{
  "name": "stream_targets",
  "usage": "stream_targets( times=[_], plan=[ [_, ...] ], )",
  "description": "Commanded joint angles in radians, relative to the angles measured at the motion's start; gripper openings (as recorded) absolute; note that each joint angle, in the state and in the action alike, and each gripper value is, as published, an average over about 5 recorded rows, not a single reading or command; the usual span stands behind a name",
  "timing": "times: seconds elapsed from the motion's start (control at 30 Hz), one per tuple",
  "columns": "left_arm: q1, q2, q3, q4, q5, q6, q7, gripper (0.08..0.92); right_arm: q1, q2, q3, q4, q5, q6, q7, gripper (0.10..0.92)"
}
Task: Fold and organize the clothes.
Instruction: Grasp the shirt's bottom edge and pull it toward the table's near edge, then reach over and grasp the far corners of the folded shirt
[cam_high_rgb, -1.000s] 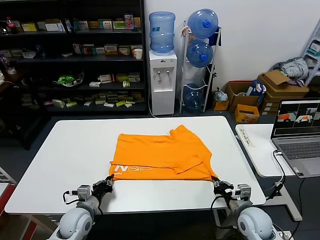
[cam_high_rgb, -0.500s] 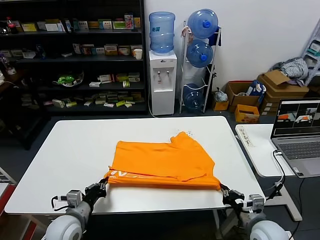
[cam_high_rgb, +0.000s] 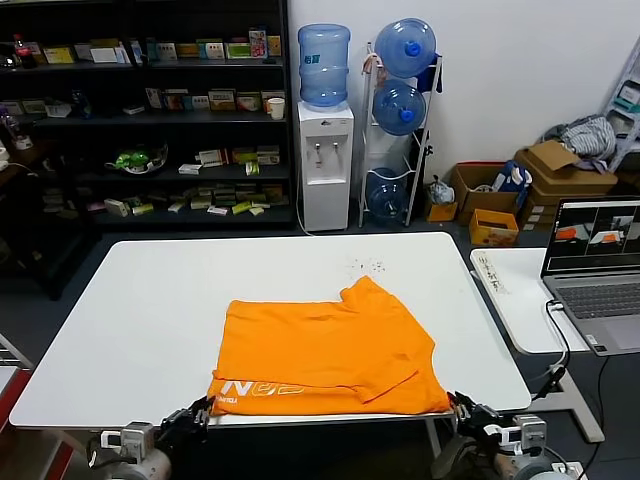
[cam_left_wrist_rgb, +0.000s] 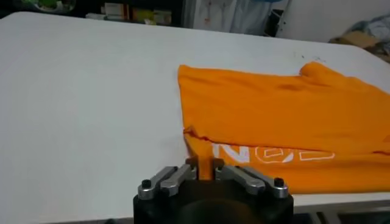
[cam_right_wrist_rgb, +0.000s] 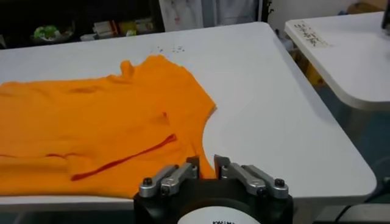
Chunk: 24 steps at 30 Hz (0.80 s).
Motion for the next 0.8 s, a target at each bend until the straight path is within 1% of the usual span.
stream_targets(
  times=[0.03,0.13,0.23,0.3,0.4,0.43,0.5,0.57,0.7,0.8],
  plan=[
    [0.008,0.057,-0.038,-0.069,-0.025,0.024,-0.026,0.357,0.105,-0.039,0.005,0.037,0.046,-0.005,0.008,0.415],
    [-0.128,0.085,-0.037,-0.007,-0.027,-0.016,0.008,0.444,0.291,-0.044,-0.051,-0.031,0.070,0.006,0.010,0.501],
    [-0.316,0.086,0.011,0.124,-0.022,-0.082,0.078,0.530,0.547,-0.006,-0.160,-0.196,0.071,0.036,0.009,0.588],
    [-0.461,0.065,0.066,0.246,-0.018,-0.115,0.125,0.582,0.710,0.045,-0.243,-0.334,0.059,0.057,0.002,0.649],
    [-0.656,0.014,0.152,0.428,-0.016,-0.137,0.170,0.669,0.892,0.138,-0.348,-0.550,0.004,0.083,-0.027,0.735],
    [-0.701,-0.002,0.177,0.476,-0.017,-0.140,0.177,0.703,0.933,0.168,-0.371,-0.612,-0.017,0.089,-0.037,0.758],
    [-0.776,-0.036,0.221,0.564,-0.018,-0.142,0.188,0.753,1.000,0.230,-0.410,-0.732,-0.061,0.097,-0.059,0.800],
    [-0.823,-0.061,0.255,0.635,-0.020,-0.132,0.193,0.796,1.038,0.281,-0.429,-0.821,-0.093,0.099,-0.078,0.817],
    [-0.883,-0.094,0.292,0.755,-0.032,-0.098,0.197,0.820,1.077,0.350,-0.449,-0.952,-0.131,0.078,-0.110,0.822],
    [-0.903,-0.104,0.307,0.799,-0.051,-0.069,0.197,0.822,1.087,0.382,-0.456,-1.004,-0.141,0.046,-0.120,0.823]
  ],
)
